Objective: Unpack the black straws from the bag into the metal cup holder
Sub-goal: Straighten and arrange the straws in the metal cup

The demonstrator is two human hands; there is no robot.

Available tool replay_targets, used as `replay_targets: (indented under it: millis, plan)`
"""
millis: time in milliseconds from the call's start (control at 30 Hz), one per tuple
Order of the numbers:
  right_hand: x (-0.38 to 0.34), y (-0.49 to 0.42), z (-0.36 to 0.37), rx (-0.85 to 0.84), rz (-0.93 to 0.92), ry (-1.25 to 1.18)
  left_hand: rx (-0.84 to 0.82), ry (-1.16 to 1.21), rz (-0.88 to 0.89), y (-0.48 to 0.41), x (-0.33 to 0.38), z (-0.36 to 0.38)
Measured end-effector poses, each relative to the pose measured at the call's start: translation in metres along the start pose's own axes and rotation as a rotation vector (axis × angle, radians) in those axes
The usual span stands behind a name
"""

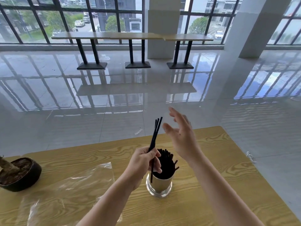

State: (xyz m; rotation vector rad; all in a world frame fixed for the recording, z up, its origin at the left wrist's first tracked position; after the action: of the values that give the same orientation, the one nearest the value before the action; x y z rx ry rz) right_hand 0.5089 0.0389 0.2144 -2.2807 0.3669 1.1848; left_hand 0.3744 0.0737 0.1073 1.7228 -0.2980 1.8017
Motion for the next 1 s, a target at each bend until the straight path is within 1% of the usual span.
replay_targets:
  millis: [67,133,233,367,500,567,600,700,767,833,900,1000]
  plan:
    - [0.001,-0.021,0.001,-0.121,0.024,0.081,-0.014,-0.036,-0.007,0.003,-0.003,0.001]
    - [0.001,-0.034,0.001,-0.196,0.021,0.125,-0.007,-0.091,0.0,0.005,-0.003,-0.001]
    - [0.0,-0.041,0.0,-0.251,-0.003,0.189,-0.01,-0.18,0.036,0.008,0.001,-0.007]
    - [0.006,-0.04,0.003,-0.322,0.001,0.217,-0.012,-0.275,0.049,0.009,0.0,-0.015]
    - [0.008,-0.033,0.009,-0.367,0.009,0.146,-0.015,-0.324,0.048,0.006,-0.002,-0.02]
    - [0.011,-0.037,0.002,-0.305,0.045,0.025,-0.027,-0.341,0.044,0.005,-0.004,-0.022]
    - [0.017,-0.04,-0.008,-0.242,0.087,-0.055,-0.032,-0.343,0.036,0.004,-0.006,-0.024]
    - [0.041,-0.044,-0.053,0.01,0.214,-0.338,-0.006,-0.272,-0.004,0.001,-0.014,-0.037]
    - [0.06,-0.028,-0.066,0.134,0.309,-0.569,0.053,-0.117,-0.045,-0.001,-0.018,-0.045]
    - [0.072,0.001,-0.048,0.152,0.397,-0.687,0.089,0.106,-0.08,-0.004,-0.018,-0.042]
    - [0.079,0.034,-0.018,0.159,0.462,-0.719,0.092,0.311,-0.096,-0.008,-0.015,-0.031]
    - [0.084,0.078,0.013,0.282,0.539,-0.706,0.103,0.554,-0.109,-0.014,-0.012,-0.014]
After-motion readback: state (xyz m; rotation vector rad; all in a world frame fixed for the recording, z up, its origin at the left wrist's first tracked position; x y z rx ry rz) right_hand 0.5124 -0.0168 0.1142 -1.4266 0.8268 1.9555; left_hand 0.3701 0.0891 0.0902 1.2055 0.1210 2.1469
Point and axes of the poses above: each hand's wrist, its own y-axis away from the middle knuckle, its own z-axis out of the palm, x = y × z, the point moved 10 cm from there along -y, towards the middle knuckle, and after that the axes turned 5 degrees about x, right-handed, at the moved point
